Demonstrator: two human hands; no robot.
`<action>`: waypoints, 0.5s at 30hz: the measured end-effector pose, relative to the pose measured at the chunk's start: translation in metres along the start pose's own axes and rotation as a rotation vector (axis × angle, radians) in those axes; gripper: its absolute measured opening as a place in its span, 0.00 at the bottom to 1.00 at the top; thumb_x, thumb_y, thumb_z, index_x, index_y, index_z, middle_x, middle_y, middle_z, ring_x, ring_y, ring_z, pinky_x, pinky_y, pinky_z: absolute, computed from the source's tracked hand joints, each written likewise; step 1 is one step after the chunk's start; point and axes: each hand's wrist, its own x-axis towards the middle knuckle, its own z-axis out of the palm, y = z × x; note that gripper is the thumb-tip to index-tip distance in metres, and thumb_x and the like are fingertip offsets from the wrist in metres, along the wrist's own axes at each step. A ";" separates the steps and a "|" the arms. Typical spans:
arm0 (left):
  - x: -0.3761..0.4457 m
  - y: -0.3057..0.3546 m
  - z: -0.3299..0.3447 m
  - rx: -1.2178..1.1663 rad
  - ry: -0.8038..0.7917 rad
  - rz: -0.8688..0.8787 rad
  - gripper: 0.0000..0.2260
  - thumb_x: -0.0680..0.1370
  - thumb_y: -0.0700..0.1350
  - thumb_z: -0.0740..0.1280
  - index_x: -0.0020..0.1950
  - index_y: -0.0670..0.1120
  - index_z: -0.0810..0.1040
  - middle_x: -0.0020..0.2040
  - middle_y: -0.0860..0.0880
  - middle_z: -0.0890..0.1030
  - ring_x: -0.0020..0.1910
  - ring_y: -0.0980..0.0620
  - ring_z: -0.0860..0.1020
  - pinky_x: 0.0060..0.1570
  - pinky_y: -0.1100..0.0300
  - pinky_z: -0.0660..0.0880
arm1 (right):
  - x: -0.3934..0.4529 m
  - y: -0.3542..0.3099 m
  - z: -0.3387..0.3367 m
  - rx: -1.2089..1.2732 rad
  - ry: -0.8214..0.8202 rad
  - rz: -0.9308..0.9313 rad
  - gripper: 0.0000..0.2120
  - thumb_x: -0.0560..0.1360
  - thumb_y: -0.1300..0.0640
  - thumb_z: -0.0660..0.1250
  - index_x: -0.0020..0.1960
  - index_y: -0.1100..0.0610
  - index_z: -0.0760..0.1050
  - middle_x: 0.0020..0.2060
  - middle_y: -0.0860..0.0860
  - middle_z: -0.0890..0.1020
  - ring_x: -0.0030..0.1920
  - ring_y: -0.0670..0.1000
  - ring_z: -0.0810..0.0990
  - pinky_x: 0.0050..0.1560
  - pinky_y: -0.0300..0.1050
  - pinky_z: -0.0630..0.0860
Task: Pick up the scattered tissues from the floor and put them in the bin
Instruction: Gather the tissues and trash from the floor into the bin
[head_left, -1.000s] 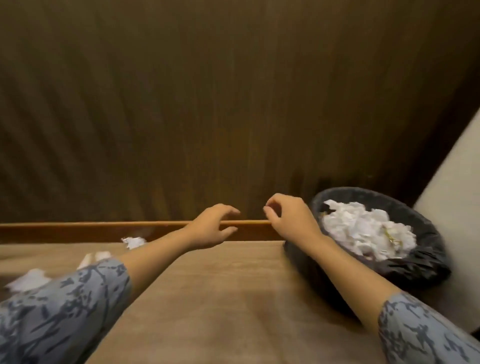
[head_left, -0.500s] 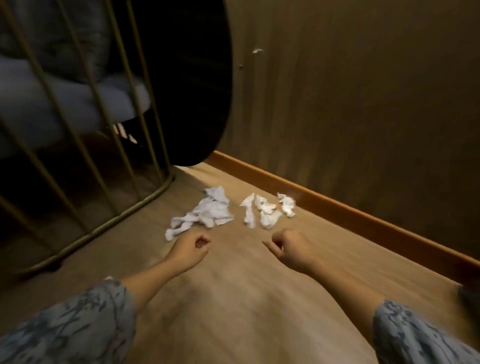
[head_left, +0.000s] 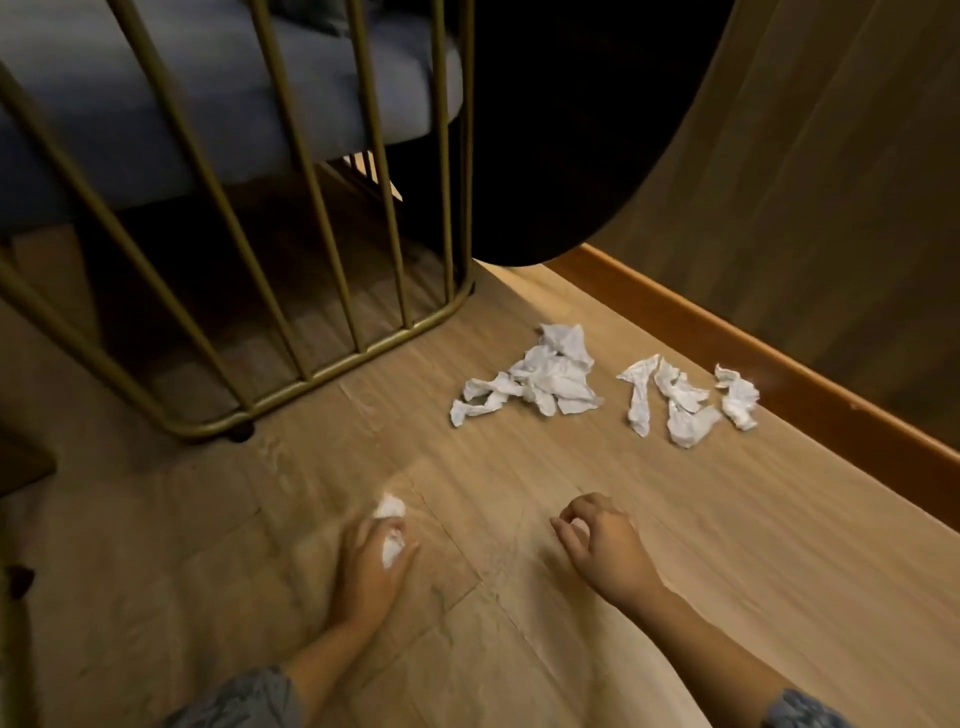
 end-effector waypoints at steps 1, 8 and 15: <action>-0.004 -0.002 0.010 -0.012 -0.049 0.081 0.09 0.77 0.49 0.62 0.55 0.50 0.77 0.57 0.48 0.78 0.59 0.44 0.76 0.64 0.58 0.68 | 0.001 0.004 0.005 0.015 0.007 0.020 0.08 0.78 0.48 0.63 0.43 0.48 0.76 0.44 0.46 0.77 0.50 0.50 0.74 0.54 0.50 0.69; 0.045 0.054 0.064 -0.193 -0.124 0.261 0.14 0.76 0.59 0.64 0.47 0.49 0.79 0.45 0.54 0.79 0.47 0.58 0.75 0.51 0.60 0.73 | 0.026 0.041 0.007 0.104 0.124 0.146 0.03 0.76 0.57 0.67 0.45 0.50 0.76 0.44 0.47 0.77 0.49 0.51 0.74 0.50 0.44 0.68; 0.157 0.099 0.124 -0.088 0.159 0.279 0.19 0.69 0.57 0.73 0.32 0.42 0.77 0.65 0.43 0.74 0.67 0.43 0.69 0.64 0.46 0.67 | 0.107 0.064 -0.012 -0.022 0.213 0.141 0.15 0.76 0.58 0.66 0.61 0.55 0.72 0.58 0.52 0.76 0.59 0.53 0.71 0.57 0.44 0.68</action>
